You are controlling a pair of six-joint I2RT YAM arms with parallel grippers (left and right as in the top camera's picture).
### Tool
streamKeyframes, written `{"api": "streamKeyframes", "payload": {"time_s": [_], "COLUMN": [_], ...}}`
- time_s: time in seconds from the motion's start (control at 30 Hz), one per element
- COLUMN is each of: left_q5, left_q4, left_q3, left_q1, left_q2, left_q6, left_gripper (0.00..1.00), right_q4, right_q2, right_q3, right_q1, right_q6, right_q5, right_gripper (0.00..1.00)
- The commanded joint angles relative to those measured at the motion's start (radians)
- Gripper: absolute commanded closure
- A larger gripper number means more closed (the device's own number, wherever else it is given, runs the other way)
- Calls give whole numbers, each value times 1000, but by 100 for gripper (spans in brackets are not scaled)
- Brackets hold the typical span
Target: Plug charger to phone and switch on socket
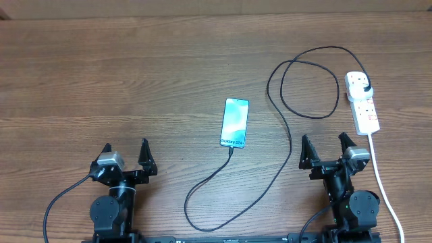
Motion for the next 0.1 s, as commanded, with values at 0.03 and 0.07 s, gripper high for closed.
{"api": "streamKeyframes", "payload": {"time_s": [0.03, 0.07], "left_q5": [-3, -4], "left_q4": [-2, -2], "left_q3": [-4, -4], "left_q1": [5, 5], "left_q2": [-10, -10], "left_q6": [23, 23], "left_gripper": [1, 1], "right_q4": [2, 2], "right_q2": [-11, -11], "right_q3": [-11, -11], "right_q1": [-3, -3], "right_q6": [-9, -9], "right_q5": [7, 7], "right_gripper": [0, 0]}}
